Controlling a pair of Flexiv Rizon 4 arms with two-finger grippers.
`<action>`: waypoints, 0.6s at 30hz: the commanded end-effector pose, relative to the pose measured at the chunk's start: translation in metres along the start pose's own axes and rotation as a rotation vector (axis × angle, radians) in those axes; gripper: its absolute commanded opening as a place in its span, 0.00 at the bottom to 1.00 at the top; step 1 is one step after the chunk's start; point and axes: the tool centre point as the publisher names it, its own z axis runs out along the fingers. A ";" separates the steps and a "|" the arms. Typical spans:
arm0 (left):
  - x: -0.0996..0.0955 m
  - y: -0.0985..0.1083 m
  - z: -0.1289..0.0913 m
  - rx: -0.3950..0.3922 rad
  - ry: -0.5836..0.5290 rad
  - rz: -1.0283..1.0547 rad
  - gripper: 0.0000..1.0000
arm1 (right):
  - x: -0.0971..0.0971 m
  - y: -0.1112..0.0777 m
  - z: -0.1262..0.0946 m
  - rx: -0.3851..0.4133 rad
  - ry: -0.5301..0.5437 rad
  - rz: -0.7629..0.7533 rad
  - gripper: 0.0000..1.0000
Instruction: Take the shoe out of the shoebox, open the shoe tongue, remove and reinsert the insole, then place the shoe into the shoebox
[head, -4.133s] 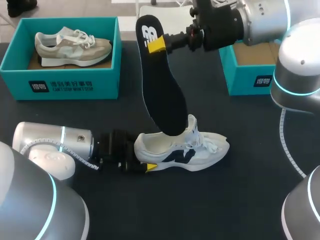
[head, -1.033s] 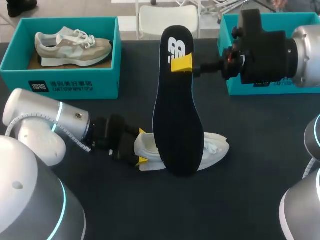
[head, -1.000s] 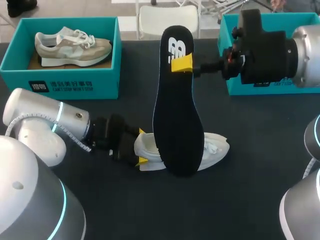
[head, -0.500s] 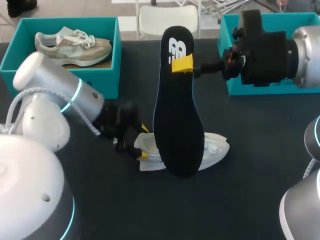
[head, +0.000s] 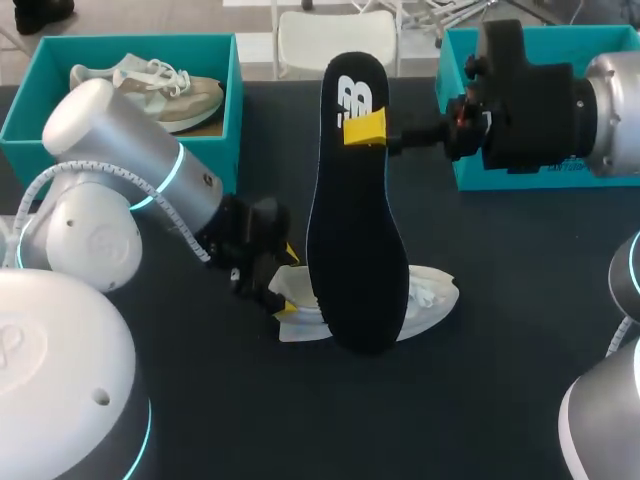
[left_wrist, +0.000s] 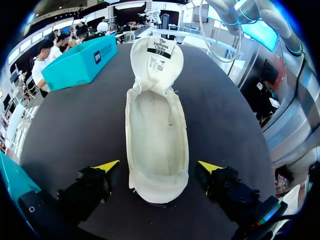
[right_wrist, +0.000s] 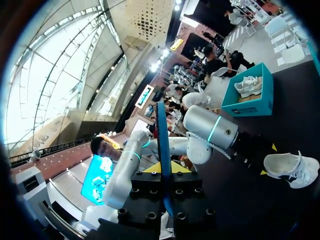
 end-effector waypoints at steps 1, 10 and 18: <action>0.004 -0.011 -0.007 -0.154 -0.030 -0.001 1.00 | 0.003 -0.003 0.005 -0.008 -0.005 0.002 0.00; -0.001 -0.016 -0.002 -0.410 -0.061 -0.037 1.00 | 0.003 -0.003 0.005 -0.008 -0.005 0.002 0.00; 0.001 -0.014 0.004 -0.458 -0.065 -0.029 1.00 | 0.003 -0.003 0.005 -0.008 -0.005 0.002 0.00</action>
